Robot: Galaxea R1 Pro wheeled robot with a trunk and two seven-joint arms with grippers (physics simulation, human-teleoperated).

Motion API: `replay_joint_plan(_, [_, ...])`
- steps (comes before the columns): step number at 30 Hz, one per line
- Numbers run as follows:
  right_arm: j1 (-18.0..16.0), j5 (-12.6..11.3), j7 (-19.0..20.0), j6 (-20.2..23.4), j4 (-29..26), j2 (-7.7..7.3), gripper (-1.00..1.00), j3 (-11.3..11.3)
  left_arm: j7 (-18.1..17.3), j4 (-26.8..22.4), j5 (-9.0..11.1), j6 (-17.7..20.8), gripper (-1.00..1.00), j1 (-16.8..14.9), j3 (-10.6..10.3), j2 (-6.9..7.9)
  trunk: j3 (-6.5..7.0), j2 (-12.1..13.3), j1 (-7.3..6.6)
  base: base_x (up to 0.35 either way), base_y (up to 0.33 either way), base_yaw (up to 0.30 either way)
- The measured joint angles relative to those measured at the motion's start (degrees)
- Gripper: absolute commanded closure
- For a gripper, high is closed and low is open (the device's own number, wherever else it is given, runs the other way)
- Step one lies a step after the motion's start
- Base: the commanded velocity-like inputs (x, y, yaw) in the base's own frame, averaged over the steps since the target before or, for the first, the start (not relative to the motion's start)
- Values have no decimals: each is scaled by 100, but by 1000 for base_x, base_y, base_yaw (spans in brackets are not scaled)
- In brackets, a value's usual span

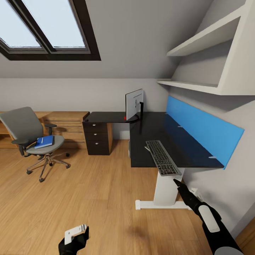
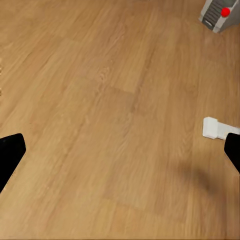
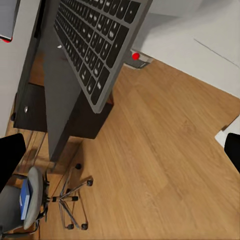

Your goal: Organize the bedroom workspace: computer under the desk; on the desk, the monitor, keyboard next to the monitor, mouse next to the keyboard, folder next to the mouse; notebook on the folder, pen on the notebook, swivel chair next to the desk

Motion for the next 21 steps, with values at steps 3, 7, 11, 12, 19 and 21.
replay_joint_plan(3, [0,15,14,-2,6,-1,-100,9,-142,-1107,107,334,-100,613,-16,339,-1,-1,-1,0,0,0])
replay_joint_plan(7, [0,20,16,0,-1,-6,-100,10,-445,-1328,209,671,-100,789,-32,397,0,0,0,0,0,0])
replay_joint_plan(11, [0,20,20,1,-16,-9,-100,10,-570,-1340,245,793,-100,831,-37,410,-17,-38,21,0,0,0])
replay_joint_plan(12, [0,21,18,-1,-16,-9,-100,10,-576,-1336,246,801,-100,833,-38,409,-35,-78,43,0,0,0])
replay_joint_plan(19, [3,15,-25,-22,-17,-28,-100,-4,-587,-1135,240,818,-100,839,-60,404,-161,-359,197,0,0,0])
replay_joint_plan(21, [3,10,-16,-11,-13,-76,-100,-5,-587,-1097,238,813,-100,839,-64,401,-197,-440,241,0,0,0])
